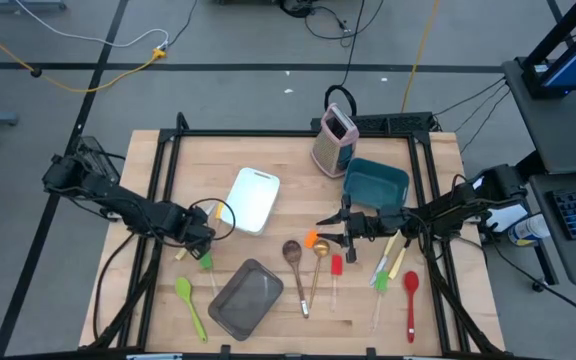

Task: Pick & Place Kitchen Items
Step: Put the left white table knife into the white bin

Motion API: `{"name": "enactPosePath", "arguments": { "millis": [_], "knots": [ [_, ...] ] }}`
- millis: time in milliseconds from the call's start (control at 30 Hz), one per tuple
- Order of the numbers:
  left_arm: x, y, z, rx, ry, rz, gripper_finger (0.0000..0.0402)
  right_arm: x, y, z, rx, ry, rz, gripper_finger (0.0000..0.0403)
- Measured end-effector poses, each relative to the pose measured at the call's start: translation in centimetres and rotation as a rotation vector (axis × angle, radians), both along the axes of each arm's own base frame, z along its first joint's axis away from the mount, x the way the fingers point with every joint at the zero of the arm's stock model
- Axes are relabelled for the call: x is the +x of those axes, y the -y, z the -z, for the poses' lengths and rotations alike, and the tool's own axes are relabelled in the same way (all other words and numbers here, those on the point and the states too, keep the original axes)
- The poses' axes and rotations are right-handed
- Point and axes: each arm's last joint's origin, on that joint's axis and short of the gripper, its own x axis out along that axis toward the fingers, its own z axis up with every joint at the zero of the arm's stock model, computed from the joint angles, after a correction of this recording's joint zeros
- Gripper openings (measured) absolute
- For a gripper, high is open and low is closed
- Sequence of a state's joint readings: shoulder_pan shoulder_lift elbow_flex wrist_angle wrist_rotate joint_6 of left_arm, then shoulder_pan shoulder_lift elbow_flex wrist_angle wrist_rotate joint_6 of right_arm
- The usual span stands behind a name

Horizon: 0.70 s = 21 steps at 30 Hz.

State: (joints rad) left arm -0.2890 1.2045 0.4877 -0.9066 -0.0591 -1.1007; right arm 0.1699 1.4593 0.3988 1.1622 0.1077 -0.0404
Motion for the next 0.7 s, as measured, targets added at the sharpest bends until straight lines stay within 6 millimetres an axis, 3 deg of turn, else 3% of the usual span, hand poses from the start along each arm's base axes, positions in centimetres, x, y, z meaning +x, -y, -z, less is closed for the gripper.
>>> {"name": "enactPosePath", "arguments": {
  "millis": [300, 700],
  "knots": [
    [0.18, 0.04, 0.02, -0.006, 0.019, 0.002, 0.0029, 0.00, 0.00, 0.00, 0.001, 0.000, 0.000, 0.0130],
    [0.30, -0.02, -0.16, 0.027, 0.041, -0.077, 0.0047, 0.00, 0.00, 0.00, 0.002, 0.000, 0.000, 0.0130]
  ]
}}
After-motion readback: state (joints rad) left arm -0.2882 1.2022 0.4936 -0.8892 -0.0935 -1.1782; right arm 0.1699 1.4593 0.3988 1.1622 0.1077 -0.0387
